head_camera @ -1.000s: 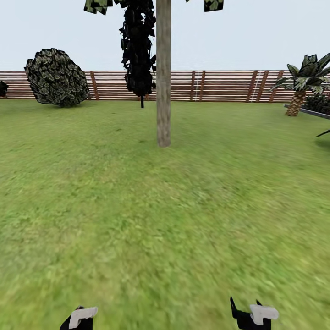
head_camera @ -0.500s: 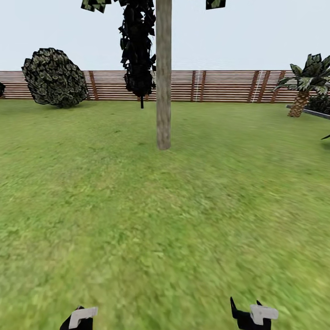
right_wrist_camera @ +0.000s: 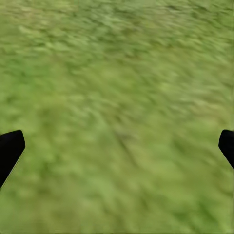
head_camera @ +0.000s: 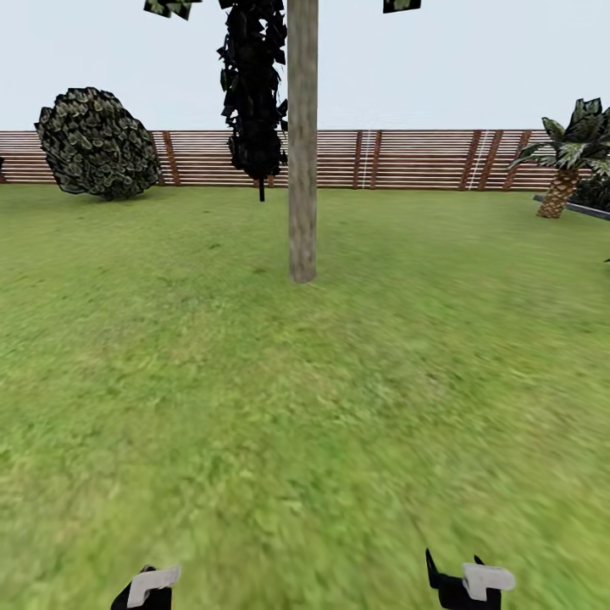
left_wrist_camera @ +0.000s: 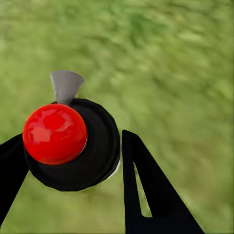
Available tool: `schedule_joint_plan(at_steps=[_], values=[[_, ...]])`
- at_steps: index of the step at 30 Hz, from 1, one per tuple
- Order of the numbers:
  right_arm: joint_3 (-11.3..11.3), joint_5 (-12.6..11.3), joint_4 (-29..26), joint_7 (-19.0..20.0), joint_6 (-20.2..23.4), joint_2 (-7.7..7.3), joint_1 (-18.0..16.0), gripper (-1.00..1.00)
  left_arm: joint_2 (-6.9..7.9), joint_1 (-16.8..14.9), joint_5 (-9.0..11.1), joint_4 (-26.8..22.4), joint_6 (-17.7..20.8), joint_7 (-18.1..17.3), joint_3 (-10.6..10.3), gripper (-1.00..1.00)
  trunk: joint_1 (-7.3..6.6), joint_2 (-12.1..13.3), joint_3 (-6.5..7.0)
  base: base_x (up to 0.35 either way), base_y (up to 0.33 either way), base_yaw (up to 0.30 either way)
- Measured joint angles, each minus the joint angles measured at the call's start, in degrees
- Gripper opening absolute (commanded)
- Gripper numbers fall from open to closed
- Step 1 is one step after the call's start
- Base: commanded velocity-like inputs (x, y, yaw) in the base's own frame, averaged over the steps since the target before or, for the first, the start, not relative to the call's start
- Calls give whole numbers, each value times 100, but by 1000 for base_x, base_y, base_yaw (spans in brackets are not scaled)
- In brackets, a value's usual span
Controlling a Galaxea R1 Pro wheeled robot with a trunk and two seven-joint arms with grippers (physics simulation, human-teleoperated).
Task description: In the garden, pick up the pesticide atomizer on the floor and spray pesticide onto both trees until each tree trunk is fully covered.
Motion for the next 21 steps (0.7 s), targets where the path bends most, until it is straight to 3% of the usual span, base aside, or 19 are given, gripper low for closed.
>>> schedule_joint_plan(at_steps=[21], values=[[1,0,1,-2,0,0,0,100,0,0,0,-1,0,0,1,-100,0,0,0,336,33,0]])
